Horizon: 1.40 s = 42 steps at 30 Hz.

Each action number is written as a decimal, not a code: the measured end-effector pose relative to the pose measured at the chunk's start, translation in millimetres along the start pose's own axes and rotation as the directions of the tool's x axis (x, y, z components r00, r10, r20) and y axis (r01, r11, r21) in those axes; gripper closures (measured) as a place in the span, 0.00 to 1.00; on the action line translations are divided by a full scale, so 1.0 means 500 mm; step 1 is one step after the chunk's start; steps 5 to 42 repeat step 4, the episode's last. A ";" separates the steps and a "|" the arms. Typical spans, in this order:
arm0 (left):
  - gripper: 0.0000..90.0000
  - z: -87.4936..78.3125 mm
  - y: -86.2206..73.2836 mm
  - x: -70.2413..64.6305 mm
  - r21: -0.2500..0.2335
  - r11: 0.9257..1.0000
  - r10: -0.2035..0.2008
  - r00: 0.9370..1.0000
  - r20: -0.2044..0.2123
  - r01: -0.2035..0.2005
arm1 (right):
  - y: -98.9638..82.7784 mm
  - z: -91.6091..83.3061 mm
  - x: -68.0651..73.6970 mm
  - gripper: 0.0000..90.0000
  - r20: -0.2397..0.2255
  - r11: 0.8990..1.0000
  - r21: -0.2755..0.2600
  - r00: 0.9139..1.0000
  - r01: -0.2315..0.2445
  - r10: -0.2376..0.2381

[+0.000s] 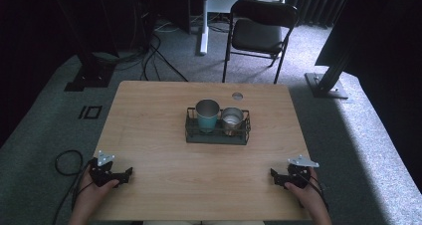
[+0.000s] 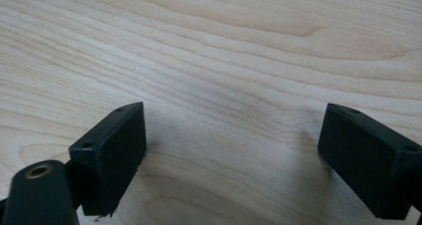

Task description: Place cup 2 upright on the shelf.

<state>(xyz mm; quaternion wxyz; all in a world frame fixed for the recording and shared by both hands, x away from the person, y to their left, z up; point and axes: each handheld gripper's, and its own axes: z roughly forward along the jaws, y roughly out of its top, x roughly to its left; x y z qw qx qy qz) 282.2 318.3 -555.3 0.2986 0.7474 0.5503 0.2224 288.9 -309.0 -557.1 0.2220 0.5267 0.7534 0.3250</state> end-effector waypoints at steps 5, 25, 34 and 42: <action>0.03 0.000 0.000 0.000 0.000 1.000 0.000 1.000 0.000 0.000 | 0.001 0.001 0.000 0.13 0.001 1.000 0.000 1.000 0.000 0.000; 0.03 0.000 0.000 0.000 0.000 1.000 0.000 1.000 0.000 0.000 | 0.001 0.001 0.000 0.13 0.001 1.000 0.000 1.000 0.000 0.000; 0.03 0.000 0.000 0.000 0.000 1.000 0.000 1.000 0.000 0.000 | 0.001 0.001 0.000 0.13 0.001 1.000 0.000 1.000 0.000 0.000; 0.03 0.000 0.000 0.000 0.000 1.000 0.000 1.000 0.000 0.000 | 0.001 0.001 0.000 0.13 0.001 1.000 0.000 1.000 0.000 0.000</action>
